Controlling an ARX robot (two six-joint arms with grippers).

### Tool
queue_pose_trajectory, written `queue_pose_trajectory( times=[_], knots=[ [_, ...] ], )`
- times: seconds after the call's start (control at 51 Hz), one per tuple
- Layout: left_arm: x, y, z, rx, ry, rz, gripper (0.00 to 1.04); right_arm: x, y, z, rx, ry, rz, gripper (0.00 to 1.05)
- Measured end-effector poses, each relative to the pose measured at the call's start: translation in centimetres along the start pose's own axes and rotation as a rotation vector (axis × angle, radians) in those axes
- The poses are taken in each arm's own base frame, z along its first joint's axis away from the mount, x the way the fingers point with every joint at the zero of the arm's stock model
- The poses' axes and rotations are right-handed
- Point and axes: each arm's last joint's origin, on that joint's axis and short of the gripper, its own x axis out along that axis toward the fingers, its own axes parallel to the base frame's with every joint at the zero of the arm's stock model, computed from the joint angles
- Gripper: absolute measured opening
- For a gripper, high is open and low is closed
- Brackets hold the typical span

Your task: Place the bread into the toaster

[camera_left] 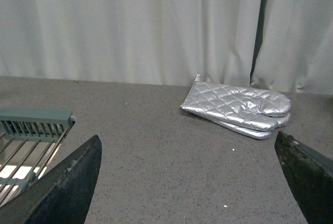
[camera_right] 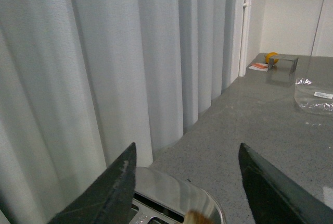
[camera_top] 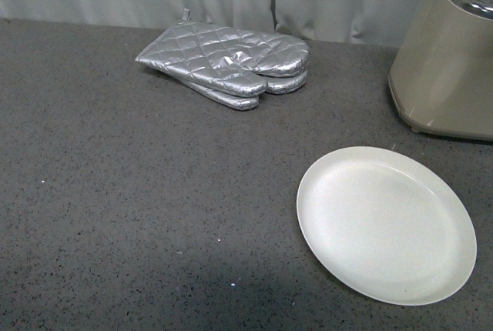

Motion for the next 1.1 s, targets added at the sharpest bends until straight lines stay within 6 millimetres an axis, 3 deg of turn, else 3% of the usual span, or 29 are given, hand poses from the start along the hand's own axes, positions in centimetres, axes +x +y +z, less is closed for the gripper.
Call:
queue_pose_trajectory(
  times=[0.137, 0.216, 0.353, 0.491, 0.569, 0.608, 0.648, 0.707, 0.903, 1.04, 1.099],
  knots=[
    [0.0, 0.0, 0.0, 0.0, 0.0, 0.0, 0.98, 0.1, 0.3, 0.4, 0.006, -0.007, 0.006, 0.79],
    [0.0, 0.0, 0.0, 0.0, 0.0, 0.0, 0.98, 0.1, 0.4, 0.6, 0.007, -0.01, 0.009, 0.96],
    [0.0, 0.0, 0.0, 0.0, 0.0, 0.0, 0.98, -0.1, -0.4, 1.0, -0.026, 0.006, -0.001, 0.95],
    [0.0, 0.0, 0.0, 0.0, 0.0, 0.0, 0.98, -2.0, -3.5, 3.0, -0.014, -0.002, 0.114, 0.95],
    [0.0, 0.0, 0.0, 0.0, 0.0, 0.0, 0.98, -3.2, -6.5, 3.1, -0.115, 0.075, 0.607, 0.8],
    [0.0, 0.0, 0.0, 0.0, 0.0, 0.0, 0.98, -4.0, -7.9, 3.1, -0.127, 0.113, 0.746, 0.75],
    [0.0, 0.0, 0.0, 0.0, 0.0, 0.0, 0.98, -5.6, -10.6, 2.9, -0.127, 0.16, 0.922, 0.66],
    [0.0, 0.0, 0.0, 0.0, 0.0, 0.0, 0.98, -7.3, -14.0, 2.7, -0.123, 0.198, 1.054, 0.55],
    [0.0, 0.0, 0.0, 0.0, 0.0, 0.0, 0.98, -9.5, -23.3, 1.4, -0.144, 0.291, 1.103, 0.23],
    [0.0, 0.0, 0.0, 0.0, 0.0, -0.002, 0.98, -10.8, -26.9, 1.3, -0.082, 0.2, 1.074, 0.01],
    [0.0, 0.0, 0.0, 0.0, 0.0, -0.001, 0.98, -11.0, -27.3, 0.9, -0.06, 0.17, 1.078, 0.01]
  ],
)
